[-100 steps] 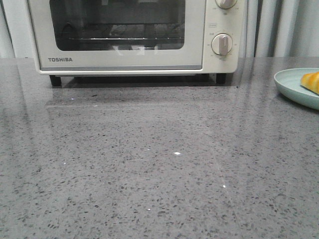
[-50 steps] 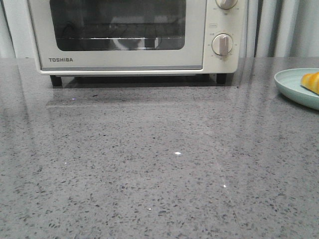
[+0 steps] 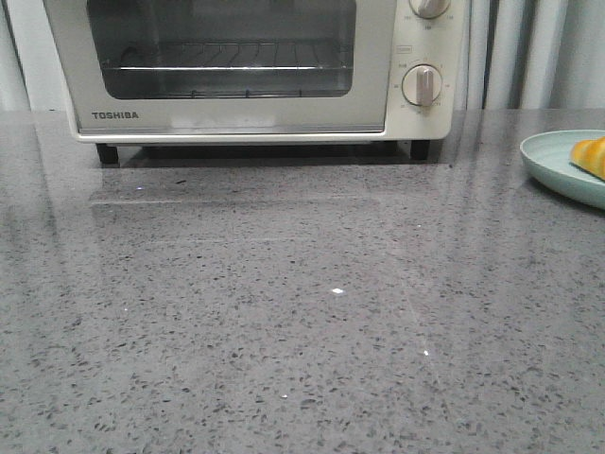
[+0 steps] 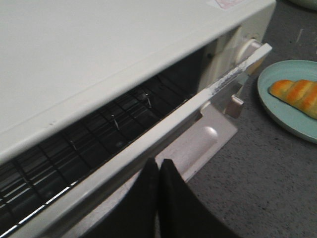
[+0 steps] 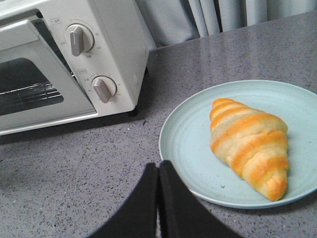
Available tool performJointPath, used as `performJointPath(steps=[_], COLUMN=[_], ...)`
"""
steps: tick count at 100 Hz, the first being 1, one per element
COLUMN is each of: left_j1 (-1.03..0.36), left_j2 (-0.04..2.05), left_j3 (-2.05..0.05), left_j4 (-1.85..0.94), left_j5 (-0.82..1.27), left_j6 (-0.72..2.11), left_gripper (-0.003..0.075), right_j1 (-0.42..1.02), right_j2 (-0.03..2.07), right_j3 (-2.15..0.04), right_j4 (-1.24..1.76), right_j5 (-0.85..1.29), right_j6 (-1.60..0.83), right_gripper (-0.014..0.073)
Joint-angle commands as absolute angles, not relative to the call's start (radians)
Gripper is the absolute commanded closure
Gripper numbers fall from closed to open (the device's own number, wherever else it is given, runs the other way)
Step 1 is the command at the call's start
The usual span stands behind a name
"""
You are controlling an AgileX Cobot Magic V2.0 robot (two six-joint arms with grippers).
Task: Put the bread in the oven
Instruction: 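Pull the oven door down and open with the left gripper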
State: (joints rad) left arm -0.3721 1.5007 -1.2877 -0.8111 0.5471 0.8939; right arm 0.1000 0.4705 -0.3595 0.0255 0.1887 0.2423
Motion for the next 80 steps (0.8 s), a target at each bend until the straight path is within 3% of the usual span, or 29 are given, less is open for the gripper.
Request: performJointPath(steps=[1, 80], left_j1=[-0.377, -0.377], left_j2=[1.493, 1.493], left_j3=[-1.272, -1.042], left_j4=[-0.782, -0.736], left_j5=[0.607, 0.611], left_j6=[0.878, 0.878], left_gripper=[0.0742, 0.0742], right_j1=[0.097, 0.097], right_j2=[0.479, 0.479], right_j3=[-0.397, -0.399], right_j4=[0.019, 0.019], right_j5=[0.094, 0.035], right_j6=[0.240, 0.240], right_gripper=[0.0651, 0.0651])
